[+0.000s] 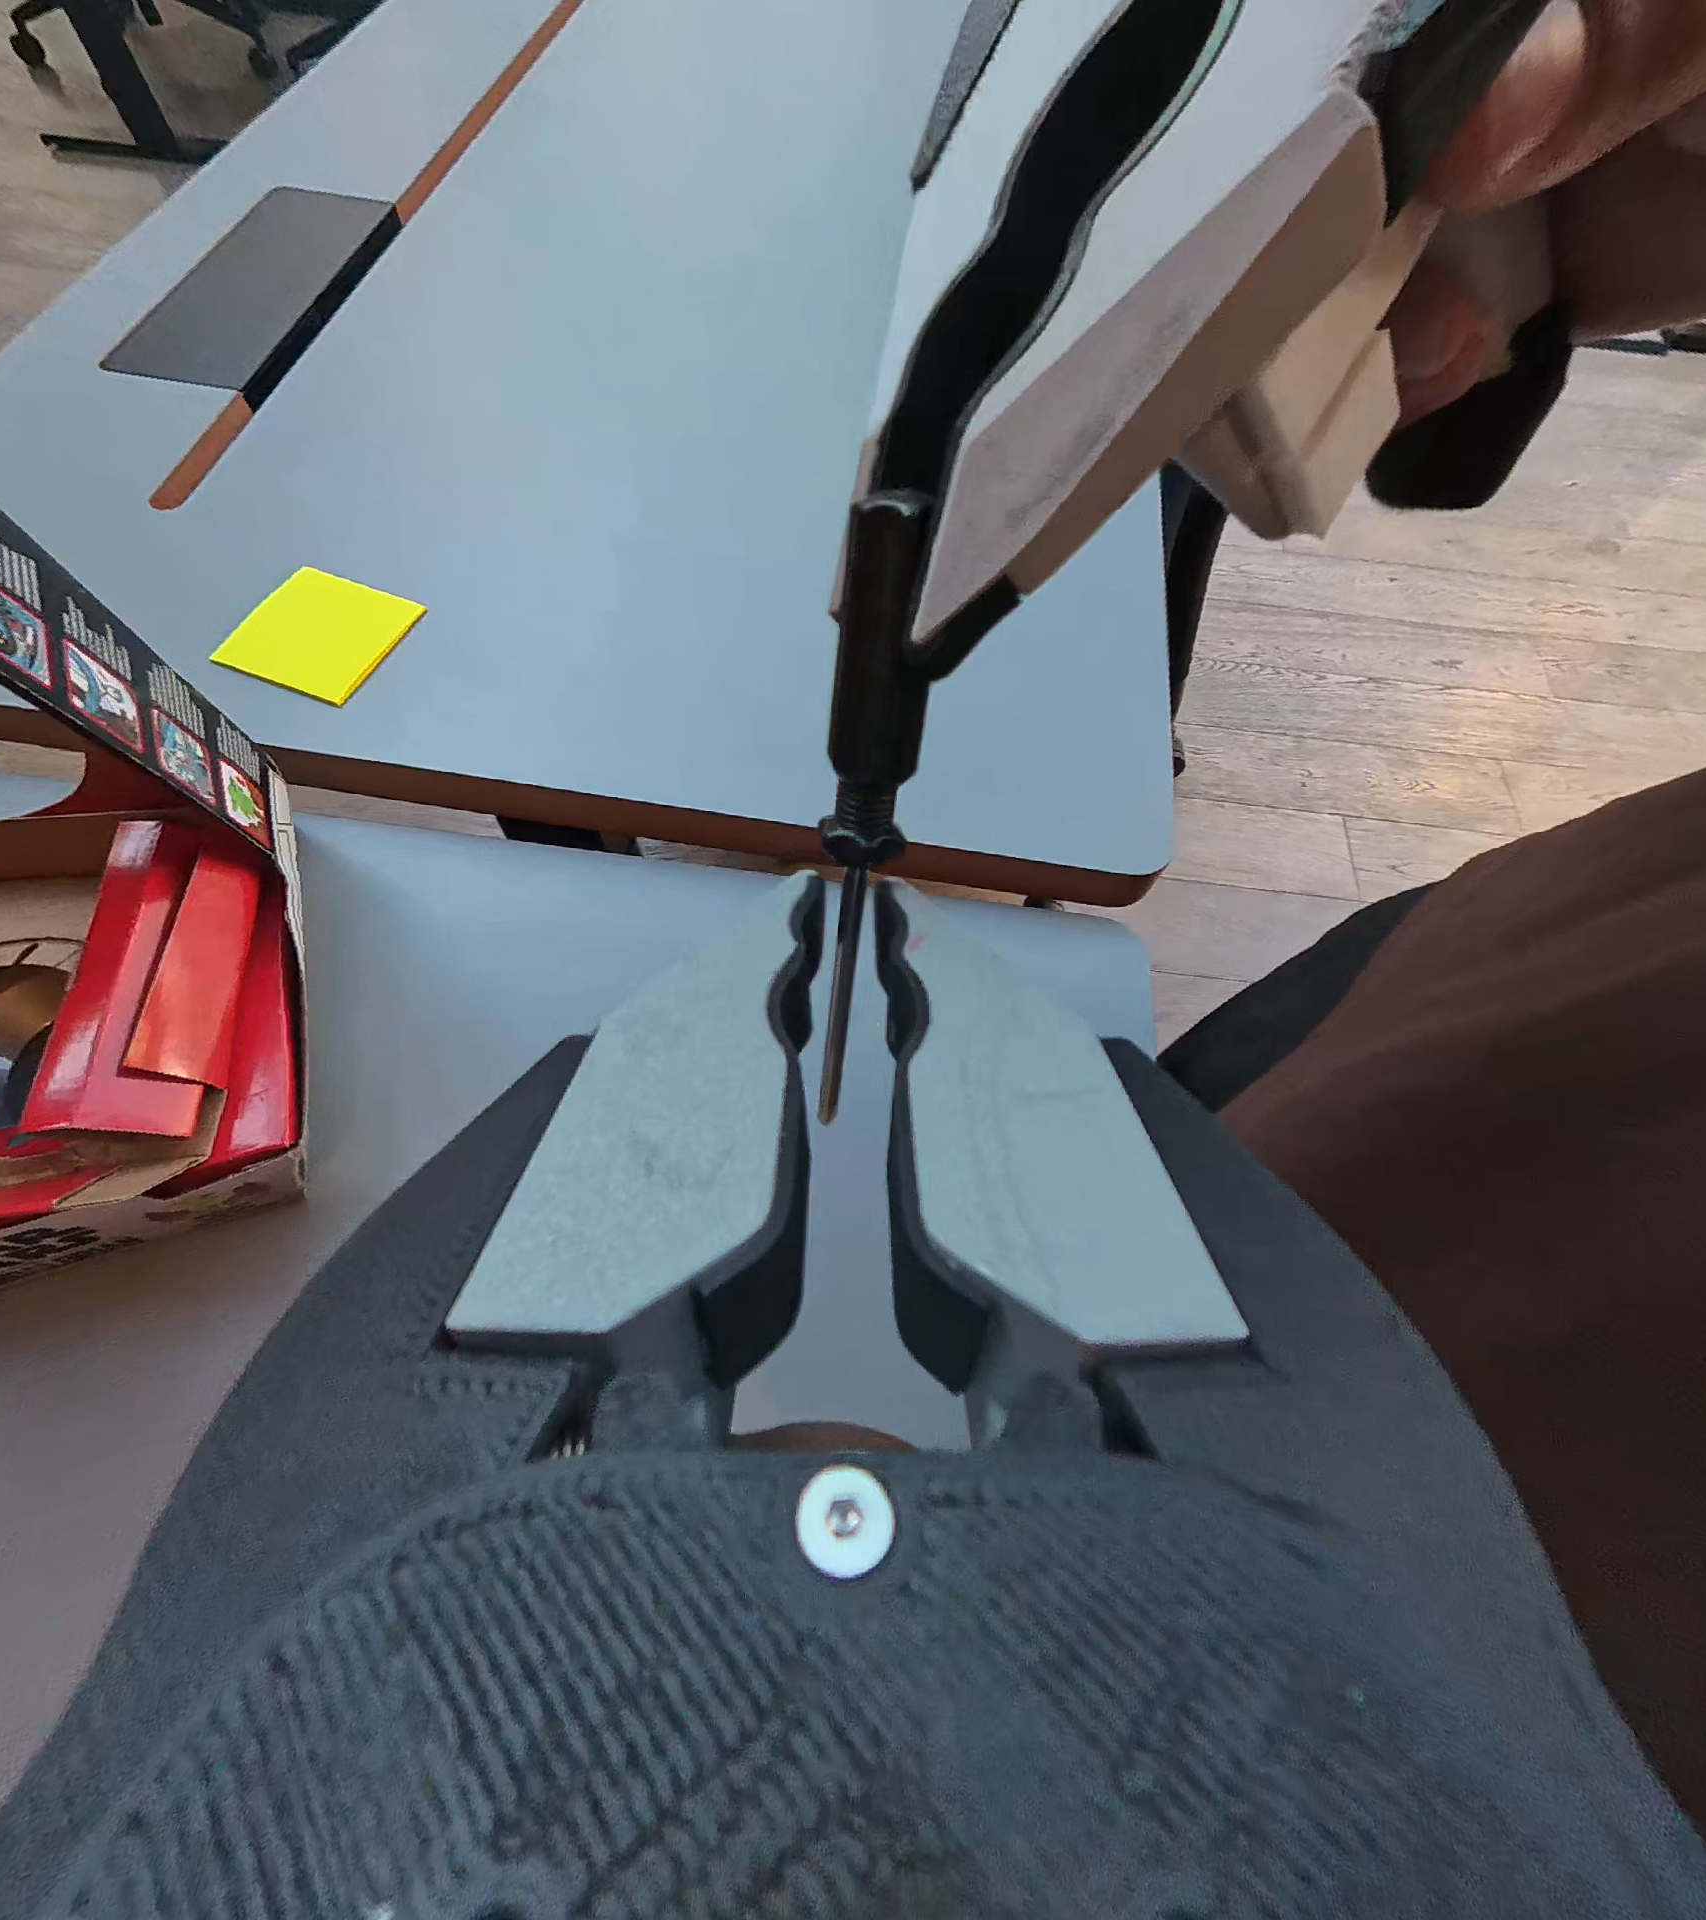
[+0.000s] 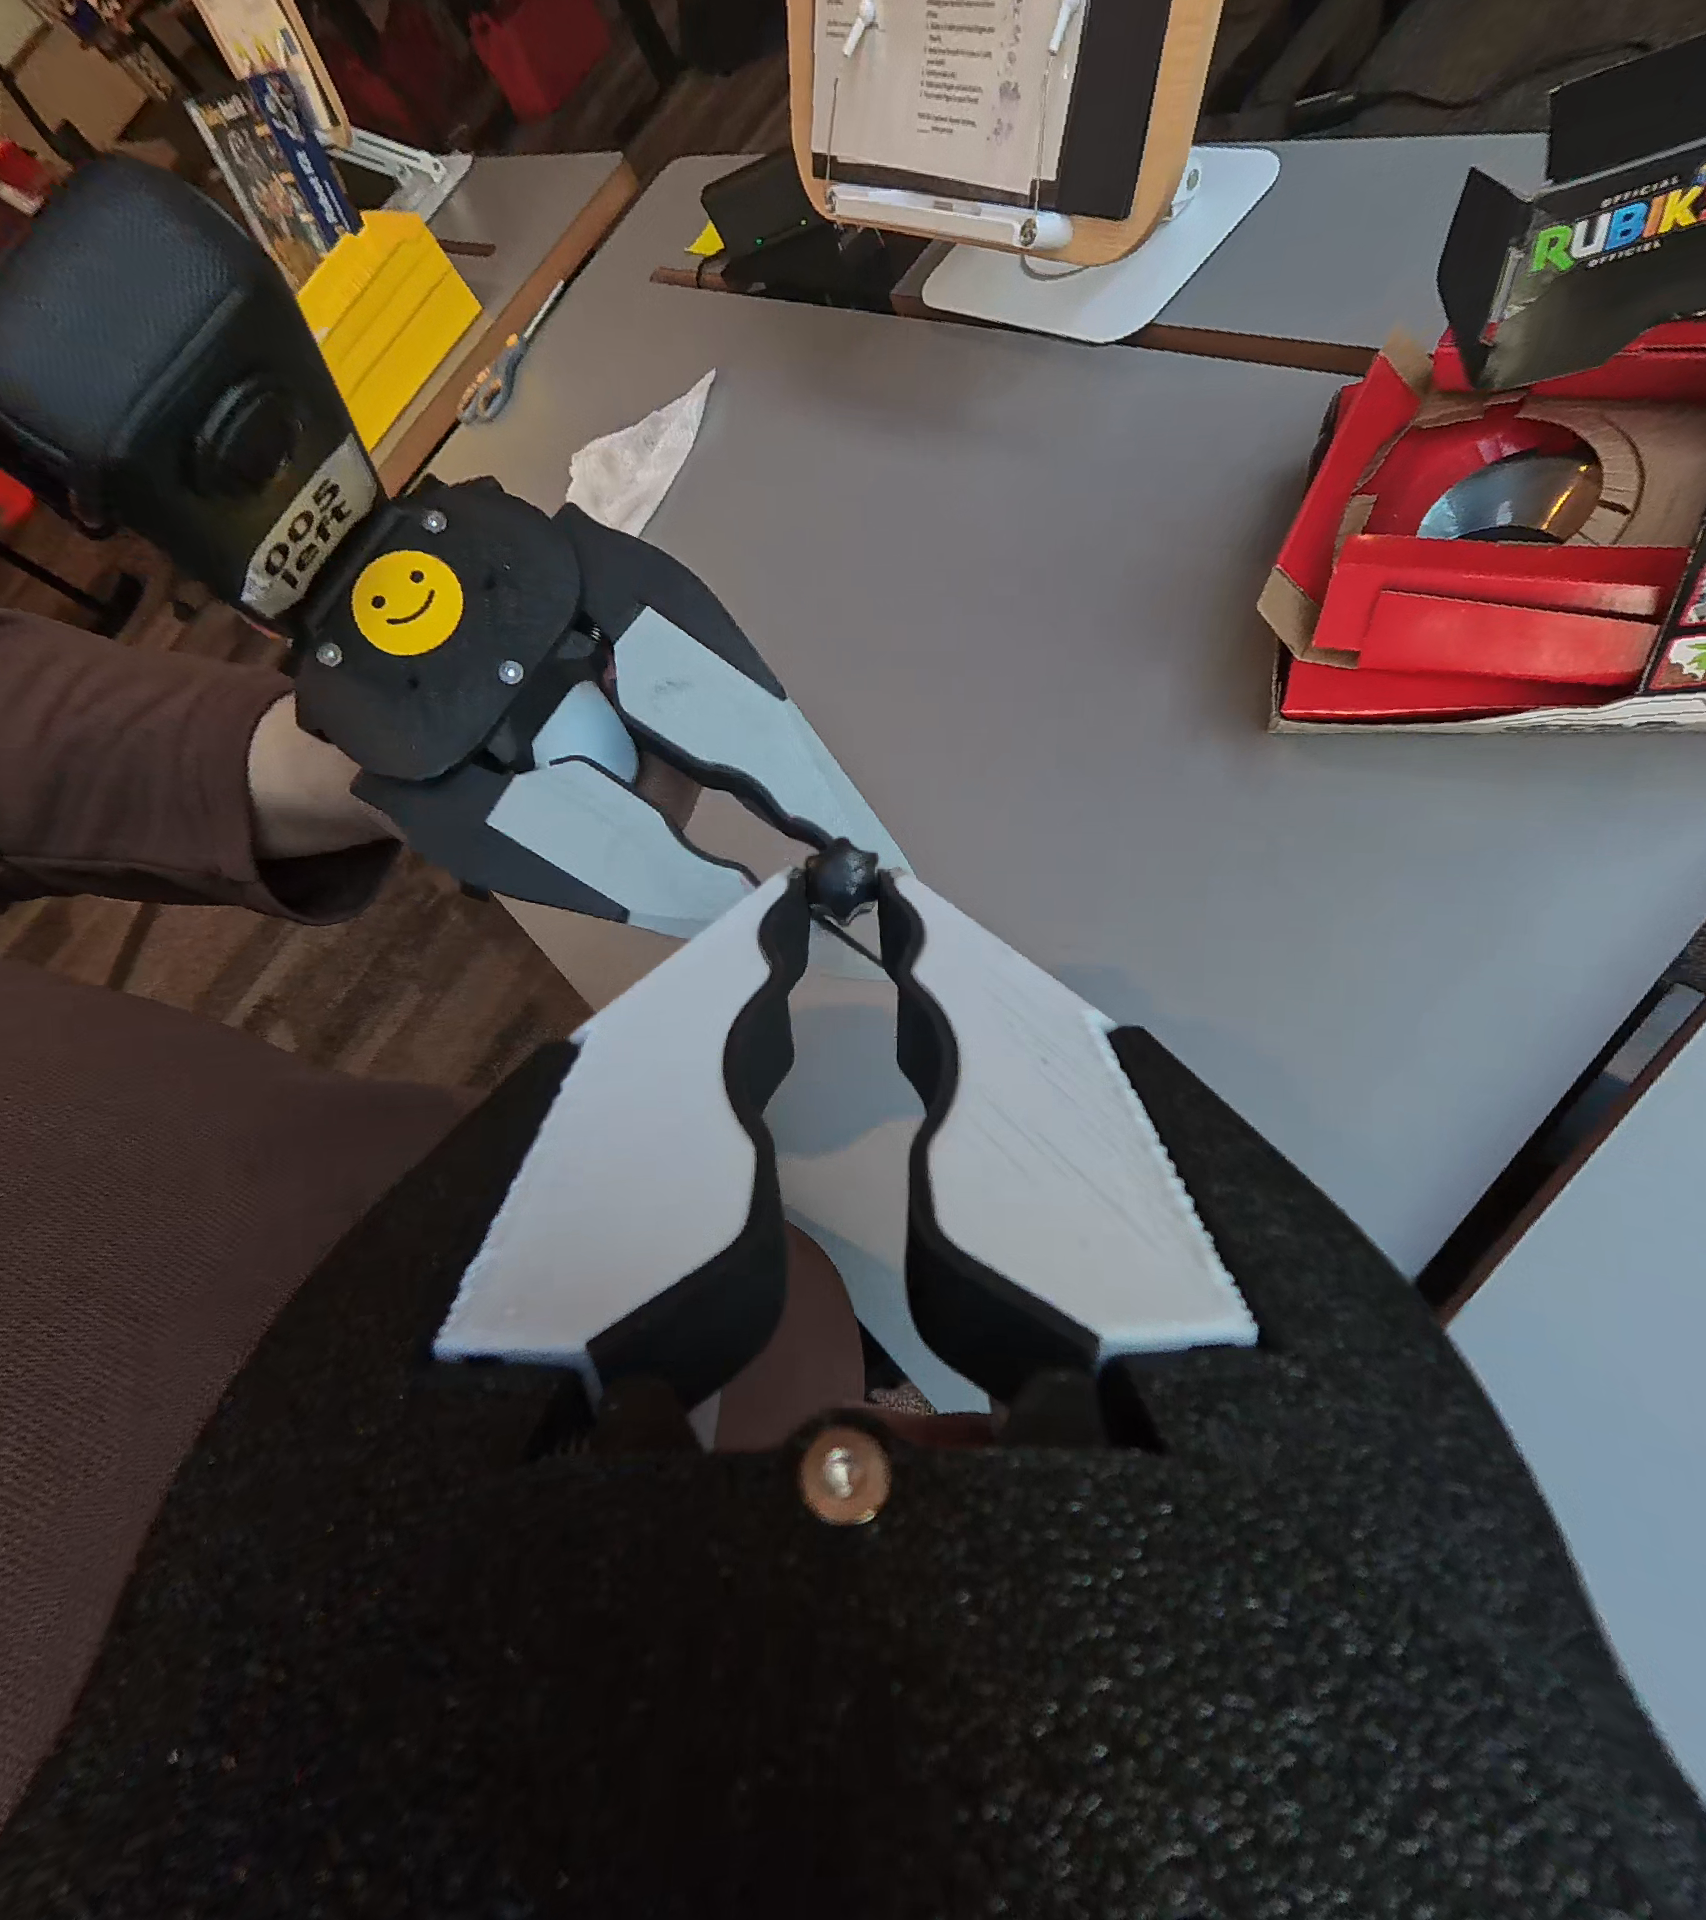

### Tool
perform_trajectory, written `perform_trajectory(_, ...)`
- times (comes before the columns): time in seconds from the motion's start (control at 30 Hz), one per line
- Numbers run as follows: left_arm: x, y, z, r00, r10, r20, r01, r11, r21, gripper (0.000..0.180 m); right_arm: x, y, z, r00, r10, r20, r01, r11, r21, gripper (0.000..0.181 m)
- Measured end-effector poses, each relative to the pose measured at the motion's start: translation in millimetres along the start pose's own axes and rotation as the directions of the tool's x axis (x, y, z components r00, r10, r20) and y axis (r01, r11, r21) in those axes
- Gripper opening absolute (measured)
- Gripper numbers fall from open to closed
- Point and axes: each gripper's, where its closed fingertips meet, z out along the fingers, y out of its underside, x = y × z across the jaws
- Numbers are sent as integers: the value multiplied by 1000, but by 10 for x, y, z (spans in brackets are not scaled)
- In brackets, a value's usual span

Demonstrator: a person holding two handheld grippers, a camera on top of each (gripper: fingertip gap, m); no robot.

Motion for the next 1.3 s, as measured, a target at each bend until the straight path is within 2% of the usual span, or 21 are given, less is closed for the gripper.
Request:
perform_trajectory(0.03, 12, -12, -12, 1000, 1, -11, -1, 1000, 11, 2, -7, 11, 3, 1000, -3, 4, 3, 1000, -5, 11)
perform_trajectory(0.23, 26, 15, 0, 999, 43, -7, -43, 999, 3, 1, -23, 0, 22, 1000, 3, 11, -3, 1000, 8, 11)
perform_trajectory(0.43, -121, -14, -29, 977, 155, 147, -153, 988, -26, 1, -16, -49, 35, 1000, 24, 2, -24, 1000, 18, 12)
perform_trajectory(0.6, -363, -131, -102, 873, 315, 372, -288, 949, -127, 2, 18, -274, 45, 994, 111, 20, -113, 986, 120, 13)
perform_trajectory(0.8, -462, -201, -174, 796, 394, 459, -351, 919, -180, 1, 33, -350, 43, 999, 31, -27, -28, 993, 112, 13)
perform_trajectory(0.87, -410, -196, -155, 828, 368, 424, -334, 930, -155, 2, 12, -352, 41, 999, -12, -36, 15, 995, 100, 12)
perform_trajectory(1.0, -239, -209, -117, 957, 154, 246, -155, 988, -14, 6, -45, -377, 9, 993, -101, -56, 106, 991, 81, 12)
perform_trajectory(1.07, -198, -221, -131, 983, 78, 168, -83, 996, 23, 22, -39, -392, -22, 986, -148, -81, 153, 986, 66, 12)
perform_trajectory(1.13, -161, -167, -131, 995, 23, 96, -24, 1000, 2, 35, -18, -411, -58, 982, -162, -95, 168, 984, 63, 12)
perform_trajectory(1.2, -96, -99, -113, 999, -43, 3, 43, 999, -12, 68, 6, -456, -110, 987, -137, -88, 145, 985, 89, 12)
perform_trajectory(1.27, 101, 1, -71, 969, -171, -178, 163, 985, -60, 89, -4, -517, -161, 995, -90, -50, 96, 986, 135, 12)
perform_trajectory(1.3, 247, 18, -76, 923, -245, -298, 229, 969, -89, 90, -26, -553, -187, 997, -71, -22, 74, 984, 163, 12)
